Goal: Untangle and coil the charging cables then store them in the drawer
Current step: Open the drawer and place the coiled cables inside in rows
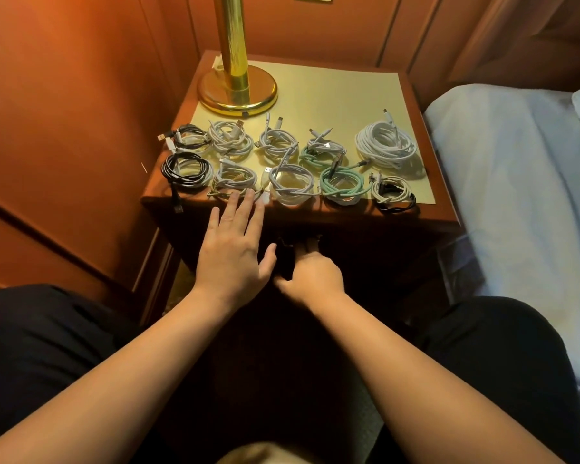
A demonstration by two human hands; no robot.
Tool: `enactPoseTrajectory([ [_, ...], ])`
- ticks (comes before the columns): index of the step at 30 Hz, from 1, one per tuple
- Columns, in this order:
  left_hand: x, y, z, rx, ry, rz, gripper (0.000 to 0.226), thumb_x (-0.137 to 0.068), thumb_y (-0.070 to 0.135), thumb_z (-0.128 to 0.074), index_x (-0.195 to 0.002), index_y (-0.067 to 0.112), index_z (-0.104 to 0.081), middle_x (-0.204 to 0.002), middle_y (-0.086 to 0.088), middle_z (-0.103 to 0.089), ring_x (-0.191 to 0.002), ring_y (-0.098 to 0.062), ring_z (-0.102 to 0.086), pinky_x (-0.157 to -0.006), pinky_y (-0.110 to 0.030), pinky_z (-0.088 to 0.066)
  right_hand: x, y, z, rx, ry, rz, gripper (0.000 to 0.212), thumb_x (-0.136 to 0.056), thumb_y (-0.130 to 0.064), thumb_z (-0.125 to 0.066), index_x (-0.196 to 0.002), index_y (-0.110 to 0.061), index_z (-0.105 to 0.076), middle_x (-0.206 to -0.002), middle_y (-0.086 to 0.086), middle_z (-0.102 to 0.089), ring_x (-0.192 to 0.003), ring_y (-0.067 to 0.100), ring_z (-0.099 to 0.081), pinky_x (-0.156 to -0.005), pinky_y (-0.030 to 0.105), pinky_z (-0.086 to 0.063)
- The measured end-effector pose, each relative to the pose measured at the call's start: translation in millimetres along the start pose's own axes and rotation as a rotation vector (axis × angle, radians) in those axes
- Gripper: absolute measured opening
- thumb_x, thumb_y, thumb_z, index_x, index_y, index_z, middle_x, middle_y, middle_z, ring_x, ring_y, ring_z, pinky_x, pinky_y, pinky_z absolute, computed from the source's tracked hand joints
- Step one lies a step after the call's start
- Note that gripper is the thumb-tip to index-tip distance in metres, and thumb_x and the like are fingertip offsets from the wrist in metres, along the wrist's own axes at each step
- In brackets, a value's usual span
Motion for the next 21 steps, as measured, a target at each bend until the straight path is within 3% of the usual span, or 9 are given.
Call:
enactPoseTrajectory([
  [5,-1,3,-3,-0.038,-0.038,0.011,0.084,-0.096,0.051,-0.050,-0.162,0.007,-0.021,-0.170,-0.012,-0.016,-0.158,-0.030,-0.011,-0.127,-0.051,-0.017,5,1,-4,-0.014,0.029,-0.017,0.074,-0.092,-0.057,-0.067,-0.150,-0.017,-0.043,-0.148,0.011,-0.047,-0.119,0.035,-0.064,-0.087,0.041,-0.056],
  [13,-1,1,-1,-0.049,-0.085,0.003,0.085,-0.099,0.053,-0.046,-0.164,0.010,-0.013,-0.172,-0.009,-0.009,-0.159,-0.027,-0.003,-0.128,-0.051,-0.015,33,-3,-17,-0.057,0.015,-0.031,0.083,-0.095,-0.054,-0.065,-0.160,-0.020,-0.026,-0.170,0.009,-0.018,-0.128,0.035,-0.060,-0.089,0.040,-0.056],
  [21,1,3,0,-0.031,-0.107,0.010,0.085,-0.098,0.052,-0.049,-0.163,0.010,-0.014,-0.172,-0.010,-0.010,-0.159,-0.028,-0.003,-0.127,-0.052,-0.015,85,-9,-27,-0.100,-0.064,-0.014,0.069,-0.093,-0.054,-0.069,-0.145,-0.017,-0.044,-0.152,0.009,-0.041,-0.113,0.026,-0.065,-0.074,0.030,-0.056],
])
Point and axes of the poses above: each hand's wrist, its own x-axis away from the middle knuckle, its own z-axis out of the back of the hand, y = z × x, the point moved 5 cm from there along -x, towards the middle knuckle
